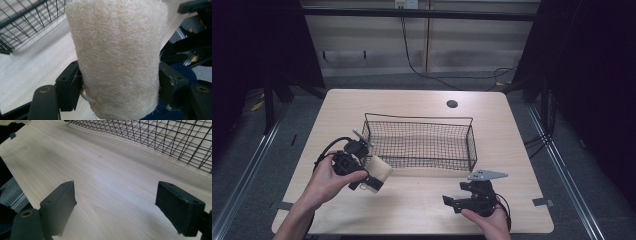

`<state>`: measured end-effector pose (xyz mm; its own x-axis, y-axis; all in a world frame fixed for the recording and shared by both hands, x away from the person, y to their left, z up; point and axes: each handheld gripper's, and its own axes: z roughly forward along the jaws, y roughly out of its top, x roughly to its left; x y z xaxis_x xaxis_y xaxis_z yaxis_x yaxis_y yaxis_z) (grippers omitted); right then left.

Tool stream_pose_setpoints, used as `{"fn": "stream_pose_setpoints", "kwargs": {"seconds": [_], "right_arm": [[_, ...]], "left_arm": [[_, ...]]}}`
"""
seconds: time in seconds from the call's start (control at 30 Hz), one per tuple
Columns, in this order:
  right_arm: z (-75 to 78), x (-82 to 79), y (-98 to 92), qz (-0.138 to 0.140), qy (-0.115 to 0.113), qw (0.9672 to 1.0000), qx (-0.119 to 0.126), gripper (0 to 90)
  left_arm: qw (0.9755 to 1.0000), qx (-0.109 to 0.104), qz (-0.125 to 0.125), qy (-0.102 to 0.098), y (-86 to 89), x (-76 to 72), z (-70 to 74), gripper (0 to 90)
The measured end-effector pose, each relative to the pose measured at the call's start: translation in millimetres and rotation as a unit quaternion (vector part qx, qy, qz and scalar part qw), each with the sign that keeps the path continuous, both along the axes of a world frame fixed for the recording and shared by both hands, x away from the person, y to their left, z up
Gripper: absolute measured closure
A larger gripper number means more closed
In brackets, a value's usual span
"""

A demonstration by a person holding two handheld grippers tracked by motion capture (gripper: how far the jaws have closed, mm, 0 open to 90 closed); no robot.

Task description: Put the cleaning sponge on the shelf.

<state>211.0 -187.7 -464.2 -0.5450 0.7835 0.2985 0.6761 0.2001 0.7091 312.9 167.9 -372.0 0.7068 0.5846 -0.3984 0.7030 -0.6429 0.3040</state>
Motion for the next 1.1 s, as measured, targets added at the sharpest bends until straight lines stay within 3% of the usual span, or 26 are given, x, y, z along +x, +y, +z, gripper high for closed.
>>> {"fn": "stream_pose_setpoints", "kwargs": {"seconds": [0.27,0.53,0.87,1.1], "right_arm": [[0.6,-0.6,-0.4,-0.002,0.002,1.0000,0.002,15.8],[-0.1,-0.2,0.2,0.000,0.001,1.0000,0.001,15.8],[0.2,-0.5,-0.2,-0.002,0.003,1.0000,0.001,15.8],[-0.4,-0.3,0.7,-0.001,0.004,1.0000,0.002,15.8]], "left_arm": [[1.0000,-0.002,0.004,-0.004,-2.5,4.6,4.2,30.0],[0.9998,-0.004,0.004,-0.017,-2.7,12.0,17.0,30.1],[0.9998,-0.005,0.010,-0.017,-4.3,21.1,26.5,30.1],[0.9994,-0.013,0.027,-0.017,-2.4,30.2,33.4,30.1]]}}
